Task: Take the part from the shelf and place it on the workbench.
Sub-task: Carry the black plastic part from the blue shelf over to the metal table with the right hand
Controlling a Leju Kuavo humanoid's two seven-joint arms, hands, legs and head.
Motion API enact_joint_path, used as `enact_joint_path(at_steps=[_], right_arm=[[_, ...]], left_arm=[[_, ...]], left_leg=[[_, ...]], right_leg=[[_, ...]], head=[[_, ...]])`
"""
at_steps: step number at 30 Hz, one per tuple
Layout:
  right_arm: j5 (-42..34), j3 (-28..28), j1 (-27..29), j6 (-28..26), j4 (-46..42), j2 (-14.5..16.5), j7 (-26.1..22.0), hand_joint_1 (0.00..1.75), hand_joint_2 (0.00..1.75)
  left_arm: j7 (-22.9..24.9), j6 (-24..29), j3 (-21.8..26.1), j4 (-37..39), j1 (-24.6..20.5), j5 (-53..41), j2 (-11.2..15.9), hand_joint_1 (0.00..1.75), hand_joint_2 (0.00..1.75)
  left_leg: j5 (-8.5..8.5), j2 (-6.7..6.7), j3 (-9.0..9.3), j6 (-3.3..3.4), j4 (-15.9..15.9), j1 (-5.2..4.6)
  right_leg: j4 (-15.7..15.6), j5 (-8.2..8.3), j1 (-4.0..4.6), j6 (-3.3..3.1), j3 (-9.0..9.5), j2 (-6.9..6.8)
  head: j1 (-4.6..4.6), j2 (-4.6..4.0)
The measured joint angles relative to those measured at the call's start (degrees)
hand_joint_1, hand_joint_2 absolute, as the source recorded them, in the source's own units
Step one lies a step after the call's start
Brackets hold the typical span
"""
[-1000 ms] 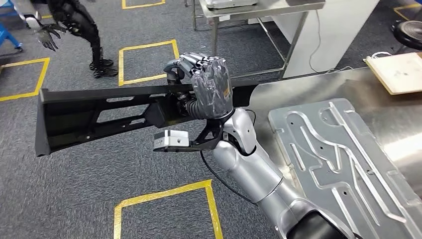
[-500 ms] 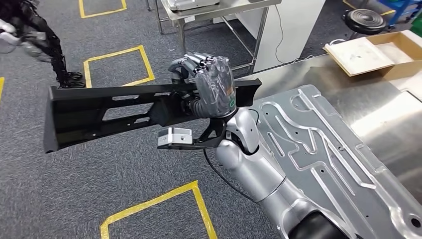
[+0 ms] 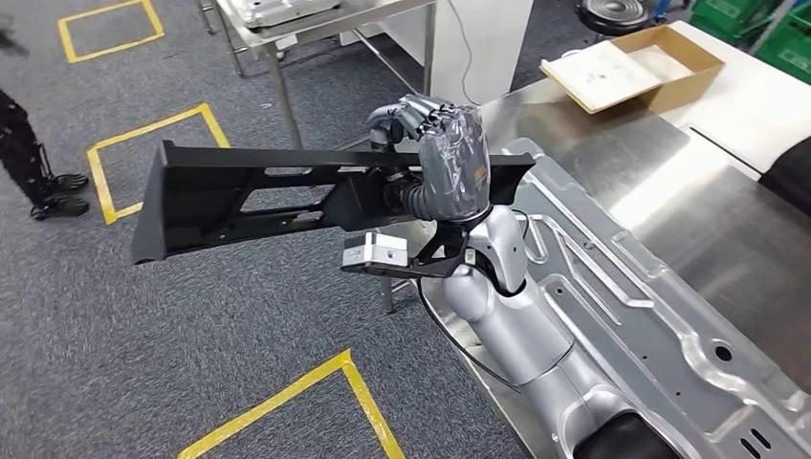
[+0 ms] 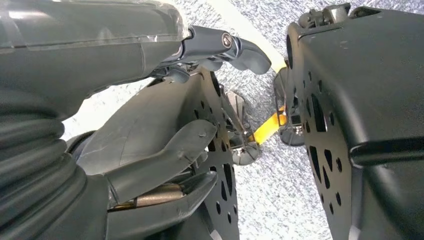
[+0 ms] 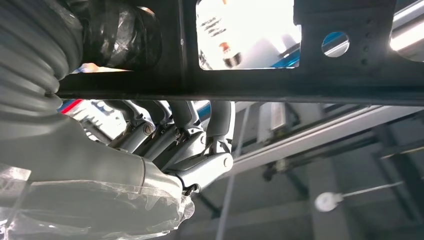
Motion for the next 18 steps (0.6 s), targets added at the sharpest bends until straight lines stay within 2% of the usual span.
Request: enact_joint_path(at_steps=[2, 4, 5, 6, 7, 8, 10, 11, 12, 14, 15, 16, 18], right_arm=[[0.0, -0.2, 0.1, 0.0, -0.4, -0.2, 0.0, 1.75, 1.75], [0.0, -0.4, 0.3, 0.0, -0.8, -0.5, 0.1, 1.75, 1.75], [0.0, -0.6, 0.5, 0.1, -1.1, -0.8, 0.1, 1.75, 1.75], [-0.1, -0.8, 0.7, 0.1, -1.3, -1.1, 0.1, 1.75, 1.75], [-0.1, -1.0, 0.8, 0.1, -1.6, -1.4, 0.1, 1.75, 1.75], [-0.2, -1.3, 0.9, 0.2, -2.0, -1.7, 0.1, 1.75, 1.75], [-0.4, -1.9, 0.9, 0.3, -2.5, -2.1, 0.2, 1.75, 1.75], [-0.4, -2.1, 0.9, 0.3, -2.7, -2.3, 0.2, 1.75, 1.75], [-0.5, -2.2, 1.0, 0.4, -2.8, -2.5, 0.3, 1.75, 1.75], [-0.5, -2.5, 1.2, 0.4, -3.1, -2.8, 0.3, 1.75, 1.75], [-0.7, -2.7, 1.2, 0.4, -3.2, -3.0, 0.3, 1.75, 1.75], [-0.8, -2.9, 1.1, 0.4, -3.3, -3.2, 0.3, 1.75, 1.75], [-1.1, -3.2, 1.0, 0.4, -3.3, -3.3, 0.2, 1.75, 1.75]], left_arm=[[-0.1, -0.1, 0.0, 0.0, 0.1, -0.1, 0.0, 0.0, 1.75], [-0.1, -0.1, 0.0, 0.0, 0.1, -0.2, 0.1, 0.0, 1.75], [-0.1, -0.1, 0.0, 0.0, 0.2, -0.4, 0.1, 0.0, 1.75], [0.2, -0.1, 0.0, 0.0, 0.2, -0.8, 0.1, 0.0, 1.75], [0.5, -0.1, 0.0, 0.0, 0.2, -1.3, 0.1, 0.0, 1.75], [0.9, -0.1, 0.0, 0.0, 0.1, -2.1, 0.1, 0.0, 1.75], [1.4, -0.1, -0.2, 0.0, 0.2, -3.3, 0.2, 0.0, 1.75], [1.6, -0.1, -0.3, 0.0, 0.2, -3.6, 0.3, 0.0, 1.75], [1.7, -0.2, -0.4, 0.0, 0.3, -3.8, 0.3, 0.0, 1.75], [1.9, -0.6, -0.6, 0.0, 0.1, -4.4, 0.2, 0.0, 1.75], [2.1, -0.9, -0.7, 0.0, 0.0, -4.8, 0.2, 0.0, 1.75], [2.2, -1.2, -0.9, 0.0, 0.0, -5.3, 0.2, 0.0, 1.75], [2.3, -1.5, -1.6, 0.0, -0.1, -6.7, 0.2, 0.0, 1.75]], left_leg=[[-3.07, -2.54, -1.85, -0.33, 4.6, 0.24], [-6.33, -3.96, -5.2, -0.38, 11.9, 0.28], [-6.84, -4.17, -6.42, -0.37, 14.3, 0.28], [-6.28, -4.3, -6.83, -0.28, 15.0, 0.28], [-4.65, -4.48, -6.26, -0.14, 13.4, 0.29], [-2.32, -5.03, -4.78, 0.07, 9.9, 0.32], [0.71, -7.64, -1.89, 0.53, 3.1, 0.52], [1.16, -8.71, -1.09, 0.67, 1.1, 0.53], [0.95, -9.3, -0.84, 0.77, 0.5, 0.5], [1.22, -8.38, -0.55, 1.15, -0.2, 0.5], [1.51, -7.8, -0.34, 1.46, -0.7, 0.6], [1.79, -7.09, -0.13, 1.85, -1.1, 0.7], [2.01, -5.68, 0.08, 2.36, -1.5, 0.59]], right_leg=[[-0.2, 0.19, -0.31, -0.56, 0.11, 1.11], [-0.2, 0.25, -0.24, -0.78, 0.06, 2.37], [-0.1, 0.25, -0.18, -0.78, 0.07, 3.07], [-0.1, 0.25, -0.14, -0.78, 0.1, 3.81], [0.0, 0.25, -0.14, -0.78, 0.13, 4.61], [0.1, 0.23, -0.15, -0.75, 0.15, 5.41], [0.4, 0.29, -0.21, -0.47, -0.1, 6.88], [0.5, 0.41, -0.34, -0.17, -0.36, 7.49], [0.4, 0.62, -0.51, 0.24, -0.64, 8.08], [0.1, 1.03, -0.67, 1.09, -0.98, 8.92], [0.4, 0.83, -0.55, 1.42, -1.15, 8.16], [1.4, 0.08, -0.39, 1.66, -1.64, 6.73], [7.0, -3.07, -0.26, 2.0, -4.14, 3.13]], head=[[-0.02, 0.0], [-0.03, 0.0], [-0.03, 0.0], [-0.03, 0.0], [-0.03, 0.0], [-0.03, 0.0], [-0.02, 0.0], [-0.02, 0.0], [-0.03, 0.0], [-0.03, 0.0], [0.02, 0.0], [0.13, 0.0], [0.34, 0.0]])
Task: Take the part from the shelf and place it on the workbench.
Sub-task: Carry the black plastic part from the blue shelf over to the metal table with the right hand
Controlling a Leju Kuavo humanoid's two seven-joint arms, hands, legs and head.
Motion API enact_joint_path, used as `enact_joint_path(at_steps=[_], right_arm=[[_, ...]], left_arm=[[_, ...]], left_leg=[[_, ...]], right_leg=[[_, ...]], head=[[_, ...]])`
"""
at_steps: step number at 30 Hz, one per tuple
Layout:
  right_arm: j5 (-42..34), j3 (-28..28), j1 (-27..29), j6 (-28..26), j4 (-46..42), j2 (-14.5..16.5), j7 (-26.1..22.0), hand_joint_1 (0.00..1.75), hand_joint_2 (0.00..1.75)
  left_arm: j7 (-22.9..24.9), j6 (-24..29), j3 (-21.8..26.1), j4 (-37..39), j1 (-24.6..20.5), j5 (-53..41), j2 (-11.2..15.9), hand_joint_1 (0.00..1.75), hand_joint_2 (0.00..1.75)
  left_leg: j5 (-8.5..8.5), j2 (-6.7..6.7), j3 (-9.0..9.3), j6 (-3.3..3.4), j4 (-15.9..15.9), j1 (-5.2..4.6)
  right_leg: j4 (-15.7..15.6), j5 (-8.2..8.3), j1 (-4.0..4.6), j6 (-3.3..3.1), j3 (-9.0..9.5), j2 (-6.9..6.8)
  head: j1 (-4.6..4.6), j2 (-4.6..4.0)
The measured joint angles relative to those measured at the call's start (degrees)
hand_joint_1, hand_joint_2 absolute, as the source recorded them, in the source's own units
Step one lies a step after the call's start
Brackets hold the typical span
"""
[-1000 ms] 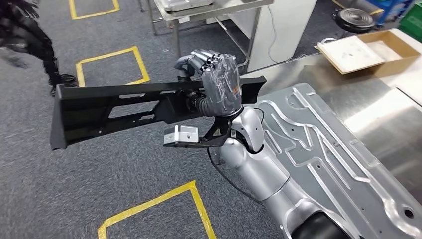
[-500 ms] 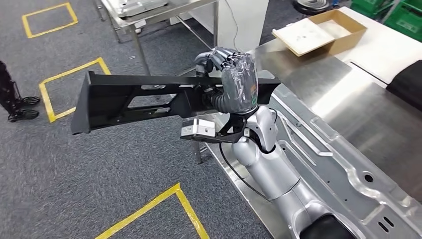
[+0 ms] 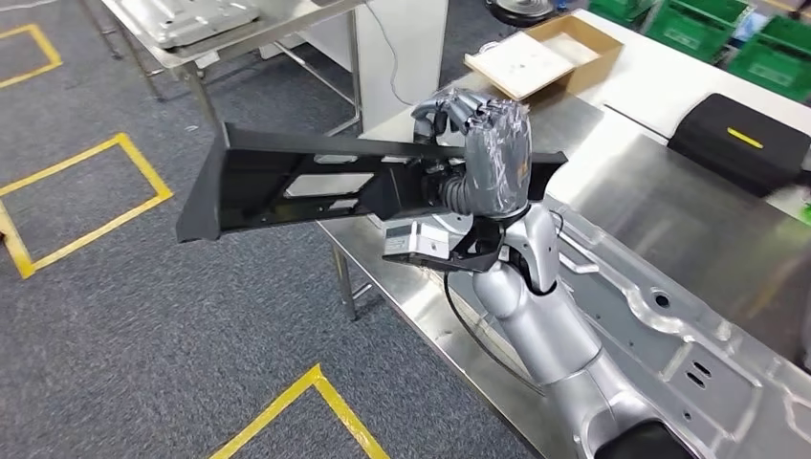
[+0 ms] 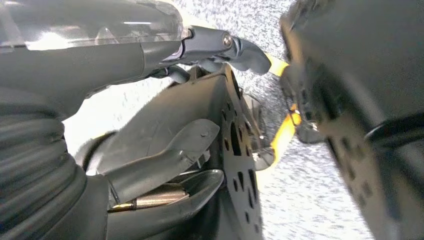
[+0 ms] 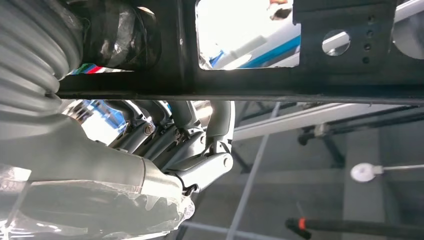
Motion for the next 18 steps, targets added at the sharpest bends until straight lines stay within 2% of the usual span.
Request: enact_joint_path(at_steps=[2, 3, 4, 5, 7, 8, 9, 11, 12, 14, 16, 17, 18], right_arm=[[-0.2, -0.1, 0.3, 0.0, 0.0, -0.2, -0.1, 1.75, 1.75], [-0.2, -0.2, 0.4, 0.0, 0.0, -0.3, -0.1, 1.75, 1.75], [-0.2, -0.3, 0.5, 0.0, 0.0, -0.5, -0.1, 1.75, 1.75], [-0.2, -0.4, 0.5, 0.0, 0.0, -0.6, -0.1, 1.75, 1.75], [-0.2, -0.5, 0.4, 0.0, 0.0, -0.7, -0.1, 1.75, 1.75], [-0.2, -0.5, 0.4, 0.0, -0.1, -0.7, -0.1, 1.75, 1.75], [-0.2, -0.5, 0.4, 0.0, -0.1, -0.7, -0.1, 1.75, 1.75], [-0.2, -0.6, 0.4, 0.0, -0.1, -0.8, -0.1, 1.75, 1.75], [-0.2, -0.6, 0.4, 0.0, -0.1, -0.9, -0.1, 1.75, 1.75], [-0.2, -0.7, 0.3, 0.0, -0.2, -0.9, -0.1, 1.75, 1.75], [-0.2, -0.7, 0.3, 0.0, -0.2, -0.9, -0.1, 1.75, 1.75], [-0.2, -0.7, 0.4, 0.0, -0.2, -0.9, -0.1, 1.75, 1.75], [-0.2, -0.7, 0.6, 0.0, -0.2, -0.9, -0.1, 1.75, 1.75]], left_arm=[[-0.1, -0.1, -0.8, 0.0, -0.2, -1.4, 0.1, 0.0, 1.75], [-0.2, -0.1, -1.2, 0.0, -0.3, -1.9, 0.1, 0.0, 1.75], [-0.3, -0.1, -1.7, 0.0, -0.4, -2.4, 0.1, 0.0, 1.75], [-0.4, 0.0, -2.1, 0.0, -0.5, -2.7, 0.1, 0.0, 1.75], [-0.4, 0.0, -2.6, -0.1, -0.7, -3.0, 0.1, 0.0, 1.75], [-0.5, 0.0, -2.8, -0.1, -0.7, -3.0, 0.1, 0.0, 1.75], [-0.5, 0.0, -2.9, -0.1, -0.7, -3.1, 0.1, 0.0, 1.75], [-0.4, 0.0, -3.2, -0.1, -0.8, -3.1, 0.2, 0.0, 1.75], [-0.4, 0.0, -3.3, -0.1, -0.8, -3.1, 0.2, 0.0, 1.75], [-0.4, 0.0, -3.5, -0.2, -0.8, -3.1, 0.2, 0.0, 1.75], [-0.6, 0.0, -3.6, -0.2, -0.7, -3.1, 0.3, 0.0, 1.75], [-0.7, 0.0, -3.6, -0.3, -0.7, -3.0, 0.3, 0.0, 1.75], [-0.8, 0.0, -3.6, -0.4, -0.7, -3.0, 0.3, 0.0, 1.75]], left_leg=[[-0.06, 1.48, -0.02, 0.17, 0.0, -0.16], [-0.12, 2.19, -0.02, 0.16, 0.1, -0.19], [-0.21, 2.86, 0.03, 0.12, 0.1, -0.19], [-0.36, 3.46, 0.12, 0.03, 0.2, -0.19], [-0.81, 4.5, 0.34, -0.35, 0.5, -0.34], [-1.0, 4.9, 0.42, -0.62, 0.6, -0.46], [-1.16, 5.29, 0.53, -0.92, 0.6, -0.64], [-1.37, 6.15, 0.84, -1.5, 0.5, -0.83], [-1.71, 6.09, 0.98, -1.82, 0.7, -0.78], [-3.8, 4.39, 0.2, -2.3, 3.1, -0.51], [-7.53, 2.01, -2.49, -2.51, 9.9, -0.29], [-9.0, 1.44, -3.96, -2.58, 13.6, -0.22], [-9.51, 1.21, -4.84, -2.62, 16.0, -0.2]], right_leg=[[6.8, -2.81, -0.13, 0.3, -3.14, -1.26], [8.3, -2.95, -0.2, 0.4, -3.73, -1.4], [7.3, -1.95, -0.27, 0.43, -3.05, -1.59], [4.3, -0.22, -0.32, 0.38, -1.29, -1.97], [-3.5, 2.51, -0.01, -0.02, 3.04, -3.94], [-5.9, 2.99, 0.26, -0.38, 4.35, -4.63], [-7.0, 2.95, 0.53, -0.71, 4.9, -4.98], [-7.1, 2.91, 0.63, -1.32, 4.9, -4.0], [-7.3, 2.97, 0.48, -1.55, 4.96, -3.47], [-7.6, 3.16, 0.13, -2.2, 5.12, -2.45], [-7.7, 3.23, 0.07, -2.65, 5.12, -1.4], [-7.6, 3.23, 0.1, -2.73, 5.1, -0.74], [-7.6, 3.23, 0.12, -2.75, 5.11, -0.05]], head=[[0.07, 0.0], [0.07, 0.0], [0.08, 0.0], [0.07, 0.0], [0.06, 0.0], [0.05, 0.0], [0.04, 0.0], [0.02, 0.0], [0.03, 0.0], [0.01, 0.0], [-0.01, 0.0], [-0.02, 0.0], [-0.02, 0.0]])
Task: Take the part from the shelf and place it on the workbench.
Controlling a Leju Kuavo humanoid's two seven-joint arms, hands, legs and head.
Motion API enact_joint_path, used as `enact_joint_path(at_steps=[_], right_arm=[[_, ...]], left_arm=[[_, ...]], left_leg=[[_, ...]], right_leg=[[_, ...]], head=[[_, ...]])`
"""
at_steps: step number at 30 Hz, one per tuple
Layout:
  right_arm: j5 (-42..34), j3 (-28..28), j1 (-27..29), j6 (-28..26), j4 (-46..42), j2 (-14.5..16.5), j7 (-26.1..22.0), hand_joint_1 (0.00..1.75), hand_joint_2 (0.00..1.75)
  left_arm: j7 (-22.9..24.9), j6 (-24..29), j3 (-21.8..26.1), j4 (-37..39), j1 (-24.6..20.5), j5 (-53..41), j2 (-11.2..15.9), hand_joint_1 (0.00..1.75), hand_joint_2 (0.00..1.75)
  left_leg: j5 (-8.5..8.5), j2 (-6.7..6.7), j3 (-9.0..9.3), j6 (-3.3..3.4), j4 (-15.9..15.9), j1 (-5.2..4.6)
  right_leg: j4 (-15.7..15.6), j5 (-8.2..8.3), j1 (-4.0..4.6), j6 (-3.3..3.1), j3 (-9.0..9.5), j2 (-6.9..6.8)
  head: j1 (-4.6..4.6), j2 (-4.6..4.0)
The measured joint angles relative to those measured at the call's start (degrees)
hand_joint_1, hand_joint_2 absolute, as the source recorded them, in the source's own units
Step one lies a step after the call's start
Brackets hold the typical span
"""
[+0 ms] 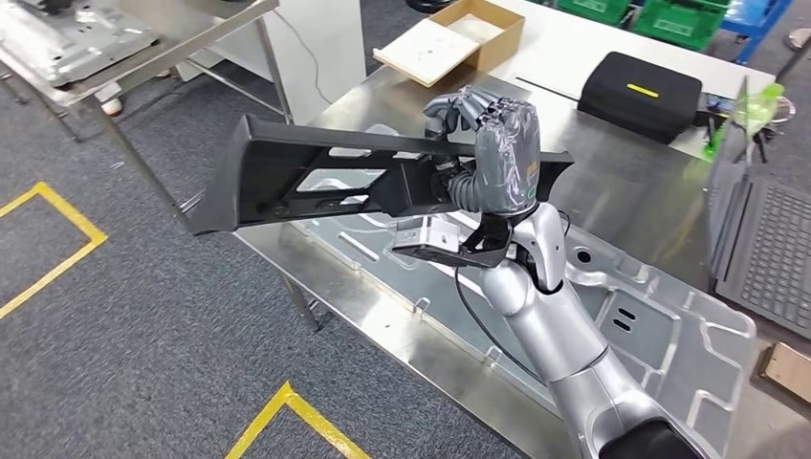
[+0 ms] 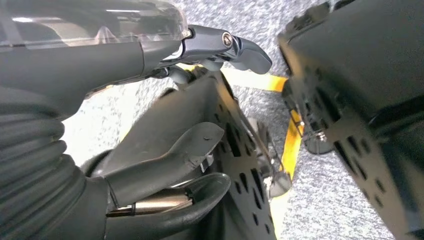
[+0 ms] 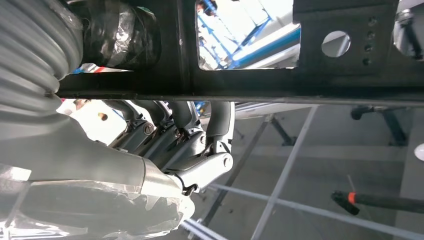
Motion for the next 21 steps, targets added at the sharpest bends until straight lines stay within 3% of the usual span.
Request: enact_joint_path(at_steps=[1, 3, 5, 7, 9, 11, 13, 15, 16, 17, 19, 21], right_arm=[[0.0, 0.0, 0.1, 0.0, 0.0, 0.0, 0.0, 1.75, 1.75], [0.0, 0.0, 0.1, 0.0, 0.0, 0.0, 0.0, 1.75, 1.75], [0.1, 0.0, 0.2, -0.1, 0.0, 0.0, -0.1, 1.75, 1.75], [0.4, -0.1, 0.8, -0.5, -0.4, -0.1, -0.1, 1.75, 1.75], [0.5, -0.6, 1.9, -0.9, -1.2, -0.5, -0.1, 1.75, 1.75], [0.5, -1.1, 2.8, -1.2, -2.3, -1.1, -0.1, 1.75, 1.75], [0.4, -1.4, 3.2, -1.4, -3.1, -1.6, -0.1, 1.75, 1.75], [0.3, -1.6, 4.0, -1.4, -3.6, -1.9, -0.1, 1.75, 1.75], [0.3, -1.7, 4.4, -1.4, -3.7, -2.1, -0.1, 1.75, 1.75], [0.2, -1.7, 4.7, -1.4, -3.8, -2.3, -0.1, 1.75, 1.75], [0.2, -1.8, 4.9, -1.4, -4.1, -2.5, -0.1, 1.75, 1.75], [0.2, -1.8, 4.8, -1.4, -4.4, -2.6, -0.1, 1.75, 1.75]], left_arm=[[-0.1, 0.1, 0.0, 0.0, 0.0, 0.0, 0.0, 0.0, 1.75], [0.1, 1.0, -0.1, -0.1, 0.3, -0.4, 0.0, 0.0, 1.75], [0.8, 4.3, -0.6, -0.1, 0.8, -1.3, 0.2, 0.0, 1.75], [2.8, 10.0, -0.9, -0.2, 1.2, -1.2, 0.3, 0.0, 1.75], [5.8, 15.8, -0.5, -0.5, 1.3, 0.8, 0.2, 0.0, 1.75], [8.3, 19.0, 1.0, -0.6, 1.4, 4.0, 0.0, 0.0, 1.75], [9.3, 19.7, 3.5, -0.6, 1.6, 7.5, 0.0, 0.0, 1.75], [9.4, 19.5, 6.3, -0.4, 1.9, 10.2, 0.1, 0.0, 1.75], [9.3, 19.4, 7.6, -0.4, 2.0, 11.0, 0.2, 0.0, 1.75], [9.3, 19.2, 8.7, -0.3, 2.1, 11.4, 0.2, 0.0, 1.75], [9.3, 18.9, 10.3, -0.2, 2.1, 11.7, 0.3, 0.0, 1.75], [9.4, 18.4, 11.3, 0.0, 2.1, 11.7, 0.3, 0.0, 1.75]], left_leg=[[0.67, -0.06, -0.01, 0.0, 0.3, 0.04], [4.58, -0.73, 2.22, 0.18, -4.5, 0.19], [7.54, -3.47, 4.84, 0.38, -10.8, 0.49], [7.38, -5.15, 5.9, 0.48, -13.6, 0.51], [7.11, -3.97, 6.35, 0.87, -14.9, 0.53], [7.47, -2.45, 6.83, 1.53, -15.8, 0.7], [7.57, -0.74, 7.14, 1.98, -16.1, 0.48], [7.41, 1.04, 7.23, 2.2, -16.1, 0.22], [7.31, 1.83, 7.3, 2.22, -16.1, 0.18], [7.17, 2.54, 7.39, 2.2, -16.0, 0.16], [6.72, 3.71, 7.72, 1.9, -15.9, 0.11], [6.2, 4.57, 8.02, 1.37, -15.7, -0.23]], right_leg=[[0.1, 0.0, 0.02, 0.0, 0.0, 0.75], [0.3, -0.06, 0.01, 0.08, 0.01, 2.37], [0.7, -0.01, -0.06, 0.48, -0.45, 3.89], [1.0, 0.44, -0.36, 1.29, -1.39, 5.22], [0.8, 0.93, -0.52, 2.17, -1.96, 6.02], [2.2, 0.09, -0.25, 2.66, -2.78, 3.7], [7.8, -2.74, -0.14, 2.88, -5.59, 0.17], [14.1, -4.86, -0.26, 3.06, -8.76, -1.06], [15.0, -4.6, -0.33, 3.13, -9.19, -1.31], [13.8, -3.44, -0.41, 3.14, -8.52, -1.53], [7.1, -0.39, -0.38, 3.01, -4.75, -3.12], [2.1, 0.7, 0.14, 2.42, -1.95, -4.97]], head=[[0.01, 0.0], [0.01, 0.0], [0.02, 0.0], [0.02, 0.0], [0.04, 0.0], [0.24, 0.0], [0.5, 0.0], [0.6, 0.0], [0.6, 0.0], [0.61, 0.0], [0.61, 0.0], [0.58, 0.0]])
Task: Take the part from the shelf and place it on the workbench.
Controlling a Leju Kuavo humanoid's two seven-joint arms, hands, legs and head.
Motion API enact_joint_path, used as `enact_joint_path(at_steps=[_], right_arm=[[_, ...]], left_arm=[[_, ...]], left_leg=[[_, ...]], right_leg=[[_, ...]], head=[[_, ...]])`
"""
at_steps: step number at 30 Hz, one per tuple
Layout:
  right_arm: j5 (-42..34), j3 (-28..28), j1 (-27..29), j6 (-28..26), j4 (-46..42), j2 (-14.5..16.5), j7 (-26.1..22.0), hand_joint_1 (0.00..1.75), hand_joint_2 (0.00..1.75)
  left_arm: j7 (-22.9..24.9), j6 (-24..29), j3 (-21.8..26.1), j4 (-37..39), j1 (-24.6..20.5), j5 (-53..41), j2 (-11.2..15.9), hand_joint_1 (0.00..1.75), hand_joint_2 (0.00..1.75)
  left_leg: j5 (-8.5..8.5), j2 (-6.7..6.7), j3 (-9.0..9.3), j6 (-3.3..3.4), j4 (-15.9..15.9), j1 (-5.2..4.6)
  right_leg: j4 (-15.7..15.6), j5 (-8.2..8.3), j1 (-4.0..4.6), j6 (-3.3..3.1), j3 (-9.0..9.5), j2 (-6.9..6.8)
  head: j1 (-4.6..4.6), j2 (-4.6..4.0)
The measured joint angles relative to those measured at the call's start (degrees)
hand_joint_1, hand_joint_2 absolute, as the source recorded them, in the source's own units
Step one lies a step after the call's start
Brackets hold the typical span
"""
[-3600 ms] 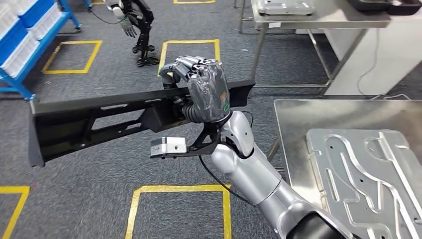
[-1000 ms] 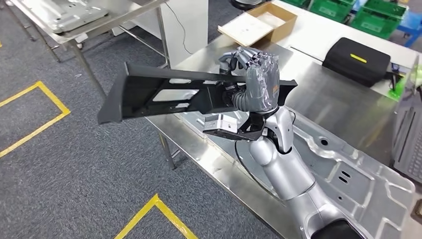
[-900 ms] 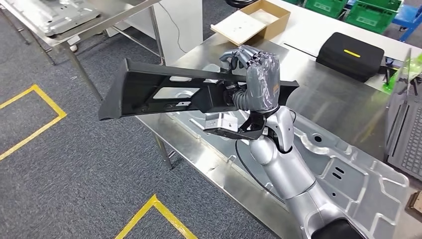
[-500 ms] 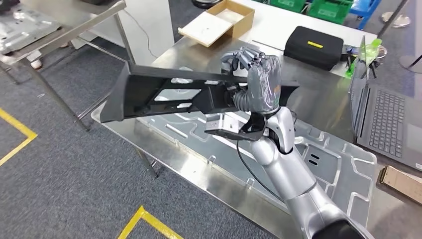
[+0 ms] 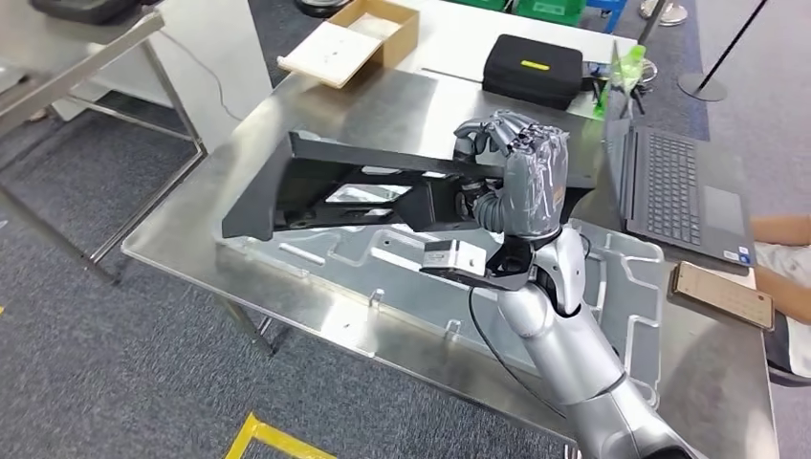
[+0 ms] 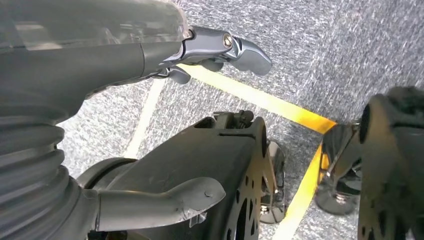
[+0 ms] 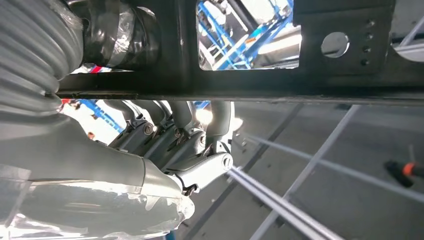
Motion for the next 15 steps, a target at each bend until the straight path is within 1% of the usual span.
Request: enact_joint_path(at_steps=[1, 2, 3, 4, 5, 6, 7, 8, 9, 10, 11, 12, 13, 14, 15], right_arm=[[0.0, 0.0, 0.0, 0.0, -0.1, -0.1, 0.0, 1.75, 1.75], [-0.1, -0.1, 0.0, 0.0, -0.1, -0.1, 0.0, 1.75, 1.75], [-0.1, -0.2, 0.0, 0.0, -0.1, -0.2, 0.0, 1.75, 1.75], [-0.1, -0.2, 0.0, -0.1, -0.1, -0.3, 0.0, 1.75, 1.75], [-0.1, -0.3, -0.1, -0.1, -0.1, -0.3, 0.0, 1.75, 1.75], [0.0, -0.4, -0.2, -0.2, -0.1, -0.3, 0.0, 1.75, 1.75], [0.0, -0.4, -0.2, -0.2, 0.0, -0.3, 0.0, 1.75, 1.75], [0.1, -0.4, -0.2, 0.0, 0.3, -0.3, 0.3, 1.75, 1.75], [0.1, -0.4, -0.3, 0.4, 0.9, -0.2, 0.7, 1.75, 1.75], [0.1, -0.4, -0.5, 1.1, 1.8, -0.1, 1.3, 1.75, 1.75], [0.1, -0.4, -1.0, 2.1, 3.2, 0.1, 2.1, 1.75, 1.75], [0.0, -0.4, -1.6, 3.2, 4.9, 0.3, 3.0, 1.75, 1.75], [-0.3, -0.4, -2.4, 4.5, 6.8, 0.7, 3.9, 1.75, 1.75], [-0.8, -0.4, -3.5, 6.0, 9.0, 1.0, 4.8, 1.75, 1.75], [-1.6, -0.4, -4.7, 8.0, 11.5, 1.4, 5.8, 1.75, 1.75]], left_arm=[[0.1, -0.3, 0.4, 0.1, 0.0, 0.0, 0.0, 0.0, 1.75], [0.2, -0.6, 0.9, 0.1, 0.0, 0.0, 0.0, 0.0, 1.75], [0.3, -0.9, 1.2, 0.1, 0.0, 0.0, 0.0, 0.0, 1.75], [0.3, -1.2, 1.5, 0.1, 0.1, 0.0, 0.0, 0.0, 1.75], [0.2, -1.5, 1.8, 0.2, 0.3, 0.0, 0.0, 0.0, 1.75], [0.0, -1.8, 2.0, 0.2, 0.7, 0.0, 0.0, 0.0, 1.75], [-0.3, -2.1, 2.2, 0.2, 1.0, 0.0, 0.1, 0.0, 1.75], [-0.6, -2.6, 2.4, 0.2, 1.3, -0.1, 0.1, 0.0, 1.75], [-0.9, -3.1, 2.5, 0.2, 1.3, -0.1, 0.1, 0.0, 1.75], [-1.3, -3.7, 2.6, 0.2, 1.3, 0.0, 0.1, 0.0, 1.75], [-1.5, -4.3, 2.7, 0.2, 1.3, -0.1, 0.1, 0.0, 1.75], [-1.8, -4.7, 2.8, 0.2, 1.3, -0.1, 0.1, 0.0, 1.75], [-2.1, -5.0, 3.0, 0.2, 1.4, -0.1, 0.1, 0.0, 1.75], [-2.4, -5.2, 3.1, 0.2, 1.5, -0.1, 0.1, 0.0, 1.75], [-2.7, -5.3, 3.2, 0.2, 1.5, -0.1, 0.0, 0.0, 1.75]], left_leg=[[-0.19, 0.41, 0.13, -0.28, 0.0, -0.24], [-0.33, 0.84, 0.28, -0.51, -0.1, -0.41], [-0.51, 1.11, 0.46, -0.78, -0.2, -0.41], [-0.96, 0.67, 0.49, -1.02, 0.1, -0.36], [-1.85, -0.3, 0.1, -1.2, 1.2, -0.24], [-3.24, -1.63, -0.9, -1.33, 3.4, -0.11], [-4.94, -2.99, -2.56, -1.34, 6.7, -0.05], [-6.57, -3.78, -4.66, -1.34, 10.7, -0.04], [-7.55, -4.17, -6.62, -1.33, 14.2, -0.04], [-7.4, -4.34, -7.91, -1.29, 16.1, -0.04], [-6.1, -4.38, -8.21, -1.19, 15.9, -0.05], [-3.85, -4.39, -7.52, -1.0, 13.5, -0.06], [-1.31, -4.47, -6.3, -0.72, 9.8, -0.1], [0.51, -4.61, -5.14, -0.45, 6.4, -0.21], [1.5, -4.74, -4.24, -0.22, 3.7, -0.32]], right_leg=[[-0.8, -0.3, 0.28, -0.34, 0.35, -0.41], [-0.8, -0.36, 0.42, -0.73, 0.27, 0.02], [-0.9, -0.4, 0.3, -1.1, 0.25, 0.59], [-1.0, -0.41, 0.18, -1.43, 0.3, 1.11], [-1.1, -0.39, 0.05, -1.81, 0.37, 1.62], [-1.3, -0.36, -0.09, -2.2, 0.47, 2.09], [-1.3, -0.38, -0.05, -2.45, 0.5, 2.5], [-1.3, -0.42, 0.04, -2.67, 0.5, 2.92], [-1.3, -0.46, 0.16, -2.81, 0.53, 3.31], [-1.2, -0.51, 0.27, -2.88, 0.6, 3.7], [-1.1, -0.57, 0.36, -2.94, 0.68, 4.11], [-1.0, -0.63, 0.41, -2.95, 0.76, 4.5], [-0.9, -0.7, 0.43, -2.92, 0.8, 4.86], [-0.7, -0.72, 0.51, -2.81, 0.71, 5.15], [-0.5, -0.67, 0.54, -2.61, 0.51, 5.38]], head=[[-0.02, 0.0], [-0.03, 0.0], [-0.05, 0.0], [-0.03, 0.0], [-0.05, 0.0], [-0.06, 0.0], [-0.07, 0.0], [-0.09, 0.0], [-0.08, 0.0], [-0.08, 0.0], [-0.07, 0.0], [-0.07, 0.0], [-0.07, 0.0], [-0.07, 0.0], [-0.07, 0.0]])
